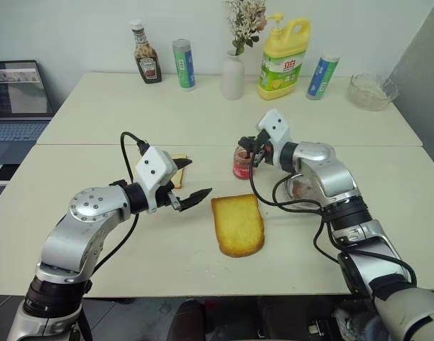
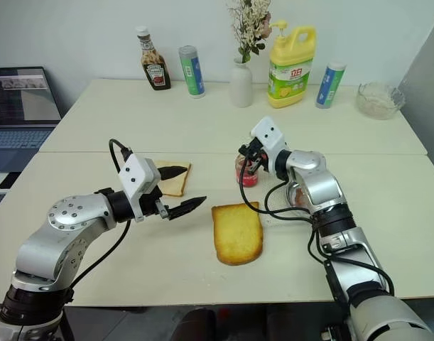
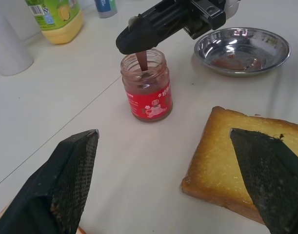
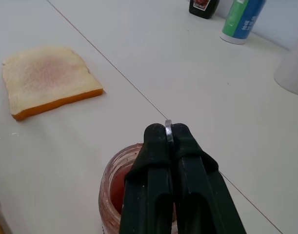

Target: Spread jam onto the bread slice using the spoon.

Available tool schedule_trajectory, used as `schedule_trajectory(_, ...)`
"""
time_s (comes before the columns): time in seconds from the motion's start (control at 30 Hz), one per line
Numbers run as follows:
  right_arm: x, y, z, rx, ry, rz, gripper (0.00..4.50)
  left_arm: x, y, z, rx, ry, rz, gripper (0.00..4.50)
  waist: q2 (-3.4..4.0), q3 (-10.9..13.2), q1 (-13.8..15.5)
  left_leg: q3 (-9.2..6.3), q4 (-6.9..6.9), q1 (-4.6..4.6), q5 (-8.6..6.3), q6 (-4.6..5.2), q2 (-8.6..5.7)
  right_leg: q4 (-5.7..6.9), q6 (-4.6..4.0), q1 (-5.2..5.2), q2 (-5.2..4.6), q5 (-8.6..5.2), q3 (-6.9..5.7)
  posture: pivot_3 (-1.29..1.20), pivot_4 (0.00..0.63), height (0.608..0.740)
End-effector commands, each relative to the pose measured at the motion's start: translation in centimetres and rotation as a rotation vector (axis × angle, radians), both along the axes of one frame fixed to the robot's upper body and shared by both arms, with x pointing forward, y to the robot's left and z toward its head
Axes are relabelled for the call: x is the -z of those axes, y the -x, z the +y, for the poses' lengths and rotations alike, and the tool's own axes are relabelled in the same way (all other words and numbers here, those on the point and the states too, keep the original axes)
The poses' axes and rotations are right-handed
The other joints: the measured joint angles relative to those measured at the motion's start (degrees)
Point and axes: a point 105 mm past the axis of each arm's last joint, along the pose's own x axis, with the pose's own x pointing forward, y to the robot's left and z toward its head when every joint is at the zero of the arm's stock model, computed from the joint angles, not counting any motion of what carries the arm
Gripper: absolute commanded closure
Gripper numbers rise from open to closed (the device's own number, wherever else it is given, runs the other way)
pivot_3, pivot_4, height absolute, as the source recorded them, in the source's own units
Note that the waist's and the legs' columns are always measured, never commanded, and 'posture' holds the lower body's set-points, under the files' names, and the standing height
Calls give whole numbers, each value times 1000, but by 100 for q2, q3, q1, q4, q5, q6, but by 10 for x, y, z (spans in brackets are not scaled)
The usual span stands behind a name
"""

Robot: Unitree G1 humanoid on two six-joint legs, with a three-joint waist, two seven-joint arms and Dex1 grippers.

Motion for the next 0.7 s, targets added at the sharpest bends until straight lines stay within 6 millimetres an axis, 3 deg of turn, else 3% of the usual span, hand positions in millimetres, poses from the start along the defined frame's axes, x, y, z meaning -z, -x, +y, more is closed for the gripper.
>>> schedule_trajectory(0.03,7,6,6,-18,-42,79,4489,-4,1,-3,15,2,-35,0,0,0,-5,0,0,0,0,0,0,0,0,0,0,0,0,0,150,740)
schedule_trajectory(0.37,17,0,4,64,-169,183,4489,-2,1,-1,10,-5,-36,0,-3,-2,-23,4,0,17,0,0,-1,27,0,2,2,0,5,0,150,740)
schedule_trajectory(0.7,9,-5,-2,121,-323,257,4489,0,0,-1,15,-16,-39,0,-3,-1,-48,8,0,31,0,0,-1,36,0,10,4,-1,10,0,150,740)
